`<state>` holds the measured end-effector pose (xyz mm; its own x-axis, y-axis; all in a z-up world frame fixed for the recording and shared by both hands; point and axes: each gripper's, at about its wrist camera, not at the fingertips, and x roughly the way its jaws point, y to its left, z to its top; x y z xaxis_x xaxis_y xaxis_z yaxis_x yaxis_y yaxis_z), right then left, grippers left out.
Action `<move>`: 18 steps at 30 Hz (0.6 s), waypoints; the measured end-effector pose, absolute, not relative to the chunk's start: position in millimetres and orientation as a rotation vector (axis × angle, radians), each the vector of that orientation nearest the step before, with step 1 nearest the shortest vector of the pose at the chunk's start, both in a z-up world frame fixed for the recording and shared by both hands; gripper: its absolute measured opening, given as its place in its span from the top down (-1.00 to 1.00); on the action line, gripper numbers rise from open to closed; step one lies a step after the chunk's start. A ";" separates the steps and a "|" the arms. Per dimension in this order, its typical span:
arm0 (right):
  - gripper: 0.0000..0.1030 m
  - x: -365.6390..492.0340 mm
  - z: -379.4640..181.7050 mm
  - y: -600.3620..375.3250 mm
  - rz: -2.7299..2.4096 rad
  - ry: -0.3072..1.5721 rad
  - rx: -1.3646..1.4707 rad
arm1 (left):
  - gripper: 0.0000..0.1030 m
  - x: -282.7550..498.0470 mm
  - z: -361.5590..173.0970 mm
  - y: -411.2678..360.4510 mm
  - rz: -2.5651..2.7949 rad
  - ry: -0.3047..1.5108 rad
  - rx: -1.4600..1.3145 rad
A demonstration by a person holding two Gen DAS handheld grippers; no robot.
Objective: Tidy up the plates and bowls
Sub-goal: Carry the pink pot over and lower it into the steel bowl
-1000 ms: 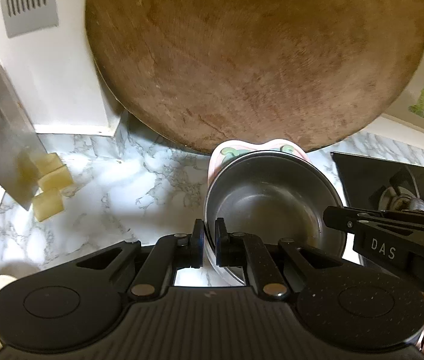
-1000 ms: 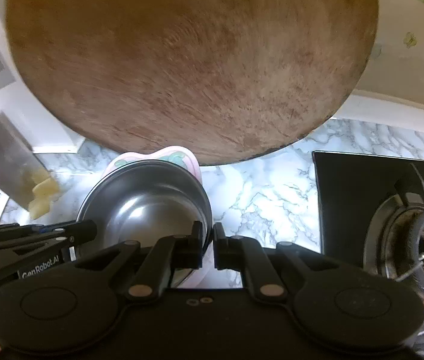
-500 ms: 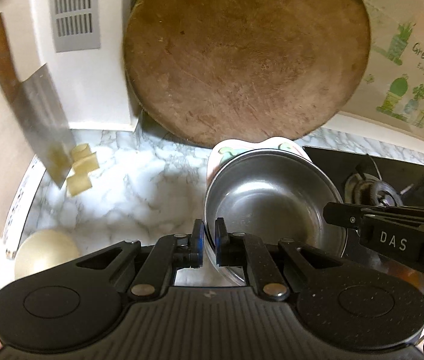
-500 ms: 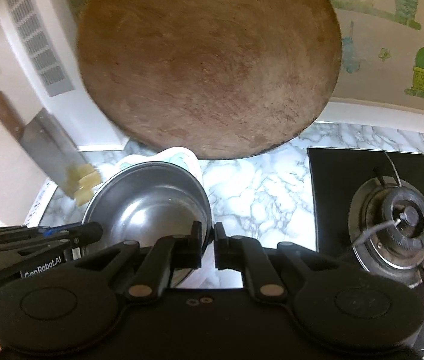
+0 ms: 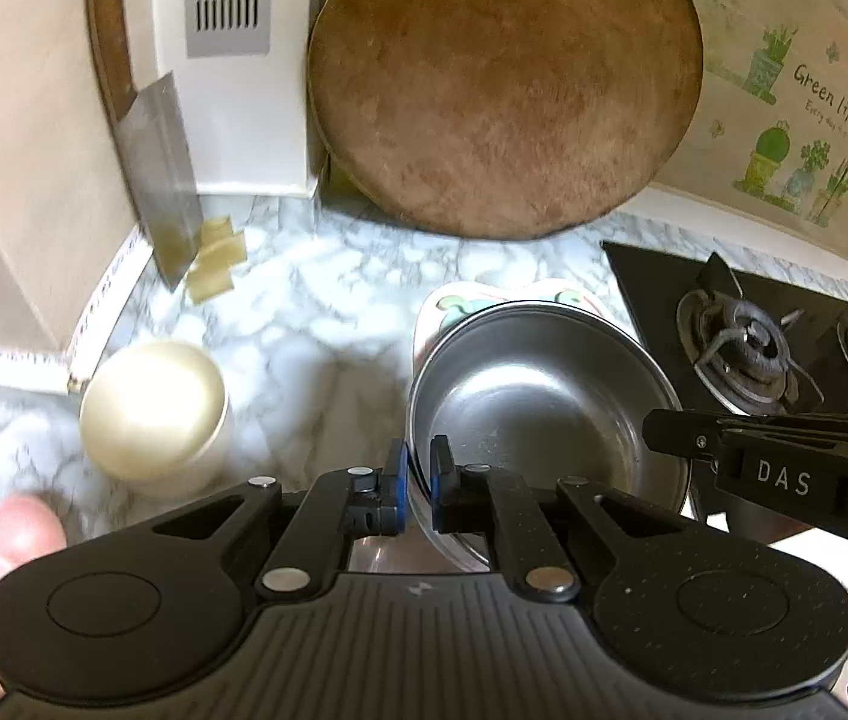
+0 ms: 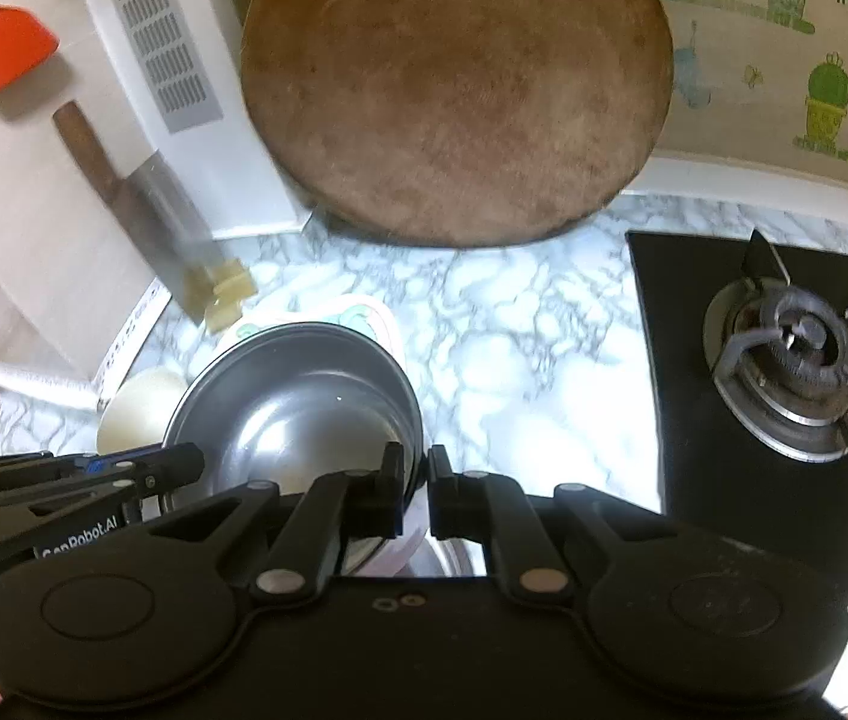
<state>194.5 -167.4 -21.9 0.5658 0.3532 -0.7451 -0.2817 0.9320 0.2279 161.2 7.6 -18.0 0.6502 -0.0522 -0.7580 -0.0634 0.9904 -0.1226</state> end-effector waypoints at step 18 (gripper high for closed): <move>0.85 175.1 -79.1 -159.9 0.371 0.989 0.093 | 0.89 145.6 -74.2 10.2 0.021 0.936 -0.126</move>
